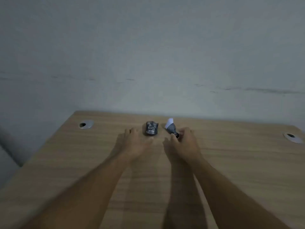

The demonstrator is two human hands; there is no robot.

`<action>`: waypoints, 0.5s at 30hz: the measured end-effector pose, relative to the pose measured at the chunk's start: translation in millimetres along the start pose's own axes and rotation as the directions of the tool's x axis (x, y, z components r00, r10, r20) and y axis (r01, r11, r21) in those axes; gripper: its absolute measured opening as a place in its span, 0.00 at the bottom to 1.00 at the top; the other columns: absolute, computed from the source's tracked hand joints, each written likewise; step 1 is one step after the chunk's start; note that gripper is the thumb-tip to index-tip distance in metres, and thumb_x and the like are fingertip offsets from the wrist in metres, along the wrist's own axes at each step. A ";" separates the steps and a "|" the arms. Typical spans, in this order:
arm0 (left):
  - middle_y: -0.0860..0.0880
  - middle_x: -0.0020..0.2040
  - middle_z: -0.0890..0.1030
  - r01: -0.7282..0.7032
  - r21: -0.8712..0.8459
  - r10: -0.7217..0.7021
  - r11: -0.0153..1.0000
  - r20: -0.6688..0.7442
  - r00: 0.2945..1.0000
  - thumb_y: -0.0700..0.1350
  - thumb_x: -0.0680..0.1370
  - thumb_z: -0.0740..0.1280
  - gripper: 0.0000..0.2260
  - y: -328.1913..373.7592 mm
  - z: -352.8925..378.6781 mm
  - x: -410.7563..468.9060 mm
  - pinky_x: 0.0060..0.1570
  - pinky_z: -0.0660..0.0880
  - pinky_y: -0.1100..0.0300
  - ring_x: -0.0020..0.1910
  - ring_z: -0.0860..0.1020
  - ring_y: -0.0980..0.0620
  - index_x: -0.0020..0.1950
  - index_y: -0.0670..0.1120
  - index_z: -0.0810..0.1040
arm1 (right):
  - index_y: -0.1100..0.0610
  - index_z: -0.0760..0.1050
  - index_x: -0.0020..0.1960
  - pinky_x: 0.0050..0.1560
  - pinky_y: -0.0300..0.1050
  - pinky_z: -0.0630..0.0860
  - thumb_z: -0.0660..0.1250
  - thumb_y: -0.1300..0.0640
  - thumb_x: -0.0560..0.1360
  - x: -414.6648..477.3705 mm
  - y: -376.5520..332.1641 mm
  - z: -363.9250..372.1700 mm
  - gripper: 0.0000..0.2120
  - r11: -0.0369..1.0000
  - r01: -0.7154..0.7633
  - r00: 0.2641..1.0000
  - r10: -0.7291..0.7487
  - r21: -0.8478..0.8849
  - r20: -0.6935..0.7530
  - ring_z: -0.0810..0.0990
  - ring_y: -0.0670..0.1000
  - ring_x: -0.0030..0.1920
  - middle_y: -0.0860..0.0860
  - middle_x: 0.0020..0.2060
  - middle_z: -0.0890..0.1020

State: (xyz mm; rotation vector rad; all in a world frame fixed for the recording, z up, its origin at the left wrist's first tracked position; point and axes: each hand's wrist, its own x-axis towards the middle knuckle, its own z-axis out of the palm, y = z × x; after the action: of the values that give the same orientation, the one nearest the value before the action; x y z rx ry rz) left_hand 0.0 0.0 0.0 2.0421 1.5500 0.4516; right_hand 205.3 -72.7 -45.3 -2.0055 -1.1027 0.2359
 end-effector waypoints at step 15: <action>0.53 0.65 0.74 -0.135 0.143 0.161 0.980 -0.193 0.968 0.77 0.71 0.66 0.35 7.5 56.7 80.8 0.71 0.68 0.45 0.72 0.73 0.47 0.67 0.55 0.74 | 0.60 0.78 0.62 0.48 0.43 0.65 0.68 0.51 0.87 74.6 9.4 38.4 0.12 0.996 0.089 0.991 -0.089 0.000 -0.100 0.79 0.56 0.55 0.56 0.59 0.82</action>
State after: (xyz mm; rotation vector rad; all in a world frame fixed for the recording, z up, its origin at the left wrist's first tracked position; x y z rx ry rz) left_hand 60.5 63.9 -45.3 2.2826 1.5850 0.6513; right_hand 236.4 4.1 -61.5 -1.9370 -1.1231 0.0904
